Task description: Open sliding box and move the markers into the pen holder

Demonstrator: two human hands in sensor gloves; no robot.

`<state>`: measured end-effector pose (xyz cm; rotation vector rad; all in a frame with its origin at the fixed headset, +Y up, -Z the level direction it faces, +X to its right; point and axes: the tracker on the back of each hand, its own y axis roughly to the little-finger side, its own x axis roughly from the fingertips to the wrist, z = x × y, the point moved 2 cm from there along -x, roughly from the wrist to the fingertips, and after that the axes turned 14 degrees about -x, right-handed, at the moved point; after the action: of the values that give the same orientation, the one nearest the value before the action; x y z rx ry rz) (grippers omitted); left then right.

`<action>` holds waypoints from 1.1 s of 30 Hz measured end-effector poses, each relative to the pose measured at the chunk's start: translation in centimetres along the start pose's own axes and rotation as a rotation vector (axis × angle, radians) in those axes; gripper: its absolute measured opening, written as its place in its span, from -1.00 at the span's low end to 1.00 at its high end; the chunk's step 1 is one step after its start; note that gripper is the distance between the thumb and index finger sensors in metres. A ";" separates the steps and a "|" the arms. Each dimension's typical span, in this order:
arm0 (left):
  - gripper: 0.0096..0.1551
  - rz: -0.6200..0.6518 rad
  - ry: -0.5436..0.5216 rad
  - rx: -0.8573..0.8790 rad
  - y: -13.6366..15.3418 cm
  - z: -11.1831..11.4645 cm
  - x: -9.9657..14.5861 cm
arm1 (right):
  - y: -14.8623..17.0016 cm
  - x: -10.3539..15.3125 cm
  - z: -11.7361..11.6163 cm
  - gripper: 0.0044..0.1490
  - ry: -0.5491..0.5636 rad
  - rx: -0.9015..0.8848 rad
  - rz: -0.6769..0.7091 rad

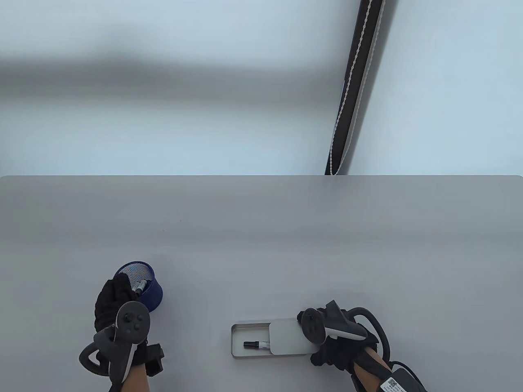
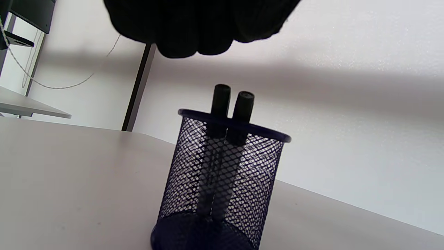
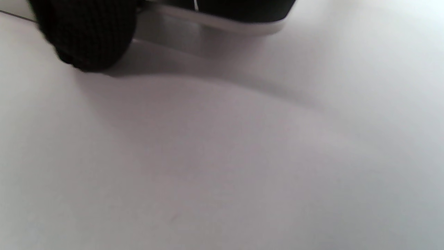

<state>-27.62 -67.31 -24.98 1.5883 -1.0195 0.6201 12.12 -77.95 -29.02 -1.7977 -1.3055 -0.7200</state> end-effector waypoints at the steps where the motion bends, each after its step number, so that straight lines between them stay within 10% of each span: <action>1: -0.36 0.021 -0.016 0.005 -0.3 -0.4 0.2 | 0.0 0.0 0.0 -0.04 0.000 -0.001 0.000; 9: -0.17 0.342 -0.012 -0.040 -6.7 -2.2 3.0 | 0.0 0.0 0.0 -0.04 -0.008 -0.008 -0.002; 21: -0.11 0.851 0.342 -0.308 -14.6 4.4 7.4 | 0.0 -0.1 0.1 -0.03 -0.016 -0.010 -0.005; 33: -0.10 1.008 0.413 -0.382 -17.4 6.5 9.7 | 0.0 -0.1 0.1 -0.03 -0.017 -0.007 -0.007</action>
<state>-8.64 -75.81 -27.53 0.4918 -1.4753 1.2667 12.10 -77.90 -29.14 -1.8097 -1.3223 -0.7151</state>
